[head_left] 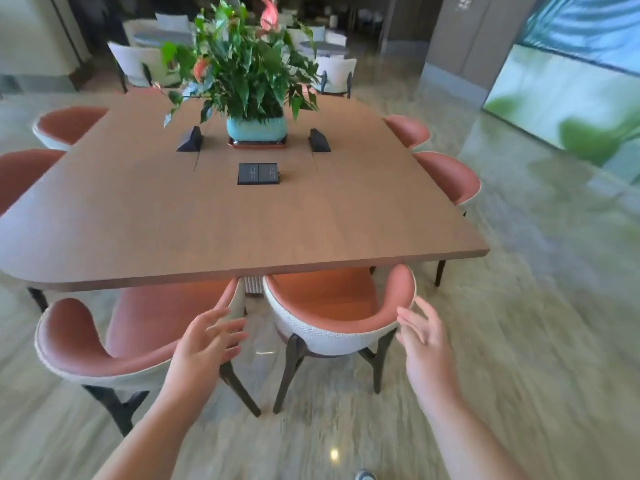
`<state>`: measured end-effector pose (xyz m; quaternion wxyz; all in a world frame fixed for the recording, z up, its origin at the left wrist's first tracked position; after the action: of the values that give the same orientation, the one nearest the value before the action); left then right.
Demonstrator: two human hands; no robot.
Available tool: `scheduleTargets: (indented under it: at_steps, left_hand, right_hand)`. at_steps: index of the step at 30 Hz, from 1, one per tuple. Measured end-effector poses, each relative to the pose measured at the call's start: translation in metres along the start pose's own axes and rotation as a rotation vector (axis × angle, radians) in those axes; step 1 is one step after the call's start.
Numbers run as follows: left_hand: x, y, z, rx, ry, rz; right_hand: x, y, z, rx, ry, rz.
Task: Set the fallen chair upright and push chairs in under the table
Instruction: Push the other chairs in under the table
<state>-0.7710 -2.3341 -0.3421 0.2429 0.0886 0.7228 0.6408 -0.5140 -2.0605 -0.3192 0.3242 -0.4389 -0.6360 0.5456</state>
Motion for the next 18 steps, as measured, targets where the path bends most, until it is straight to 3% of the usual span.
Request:
scheduleTargets:
  at_steps: [5,10,18]
  left_hand:
    - [-0.038,0.051,-0.061,0.026,-0.079,0.152]
    - [-0.067,0.065,-0.132,0.085,-0.021,0.234]
    - [-0.112,0.072,-0.257,0.107,0.178,0.262]
  right_hand:
    - [-0.089,-0.044,0.022,0.035,0.06,-0.082]
    - [-0.148,-0.078,0.065,0.037,0.026,-0.162]
    - [-0.216,-0.112,0.201,0.06,-0.325,-0.273]
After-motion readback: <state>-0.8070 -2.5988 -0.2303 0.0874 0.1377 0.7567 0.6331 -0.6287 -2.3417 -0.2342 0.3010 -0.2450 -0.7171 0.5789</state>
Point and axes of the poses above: each hand's wrist, its own x-axis towards the middle knuckle, its own z-axis out of the palm, y = z × x, the point moved 8 cm from there along x, towards the middle knuckle
